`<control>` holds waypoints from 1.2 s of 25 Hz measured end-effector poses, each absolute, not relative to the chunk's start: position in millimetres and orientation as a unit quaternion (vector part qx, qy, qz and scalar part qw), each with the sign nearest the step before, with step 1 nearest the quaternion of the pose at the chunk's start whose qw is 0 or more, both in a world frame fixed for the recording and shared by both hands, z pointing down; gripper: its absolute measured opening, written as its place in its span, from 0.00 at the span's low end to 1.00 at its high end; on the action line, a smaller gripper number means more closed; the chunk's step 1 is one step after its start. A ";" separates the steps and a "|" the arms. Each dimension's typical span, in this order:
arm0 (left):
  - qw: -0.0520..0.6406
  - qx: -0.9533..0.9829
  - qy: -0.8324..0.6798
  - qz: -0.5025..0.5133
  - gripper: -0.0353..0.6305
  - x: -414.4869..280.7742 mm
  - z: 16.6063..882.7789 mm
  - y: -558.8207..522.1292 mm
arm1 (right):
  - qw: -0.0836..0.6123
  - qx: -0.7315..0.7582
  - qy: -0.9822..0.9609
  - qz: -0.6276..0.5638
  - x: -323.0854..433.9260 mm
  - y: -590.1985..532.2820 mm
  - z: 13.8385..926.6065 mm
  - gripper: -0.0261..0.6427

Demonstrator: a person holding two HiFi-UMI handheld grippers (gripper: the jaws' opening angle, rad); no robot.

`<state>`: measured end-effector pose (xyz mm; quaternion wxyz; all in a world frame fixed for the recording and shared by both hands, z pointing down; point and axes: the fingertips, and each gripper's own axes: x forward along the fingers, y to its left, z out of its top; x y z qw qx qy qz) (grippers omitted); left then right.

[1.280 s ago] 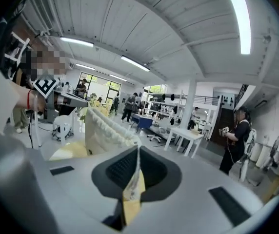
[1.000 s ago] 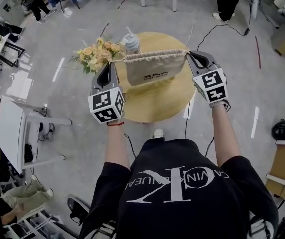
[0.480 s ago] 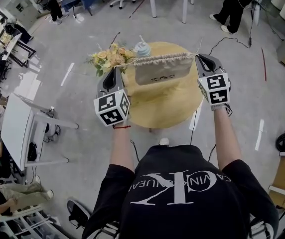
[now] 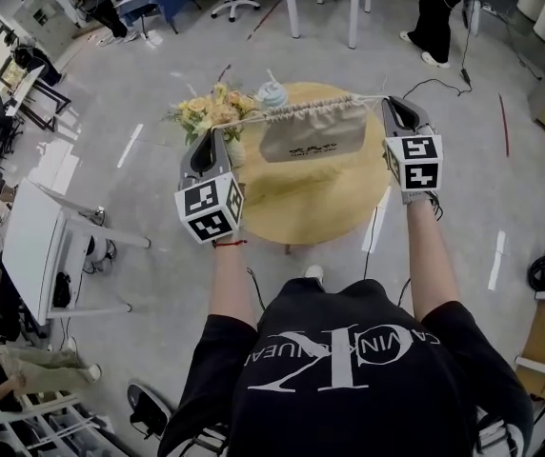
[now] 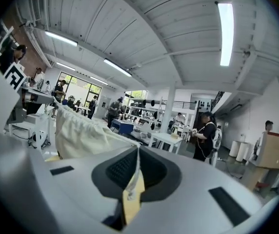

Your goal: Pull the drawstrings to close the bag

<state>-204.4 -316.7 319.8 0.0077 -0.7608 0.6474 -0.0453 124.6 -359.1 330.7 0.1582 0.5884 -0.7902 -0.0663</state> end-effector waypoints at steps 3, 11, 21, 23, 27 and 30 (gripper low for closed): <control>0.009 -0.757 0.651 -0.045 0.08 -207.5 319.7 -316.0 | 0.153 0.594 -0.787 -0.060 133.7 -360.6 331.2 0.07; 0.006 -0.752 0.658 -0.037 0.08 -223.0 320.3 -315.9 | 0.138 0.612 -0.777 -0.046 156.8 -365.6 331.3 0.07; 0.005 -0.749 0.661 -0.038 0.08 -237.6 319.3 -309.2 | 0.137 0.625 -0.767 -0.046 175.5 -362.2 330.9 0.07; 0.005 -0.751 0.660 -0.039 0.08 -243.5 322.3 -303.0 | 0.134 0.627 -0.766 -0.043 174.4 -356.3 333.7 0.07; 0.003 -0.750 0.661 -0.034 0.08 -251.1 323.4 -296.3 | 0.131 0.628 -0.766 -0.042 174.1 -352.6 333.3 0.07; 0.004 -0.749 0.662 -0.030 0.08 -253.1 320.2 -293.9 | 0.128 0.630 -0.765 -0.039 173.5 -352.5 330.4 0.07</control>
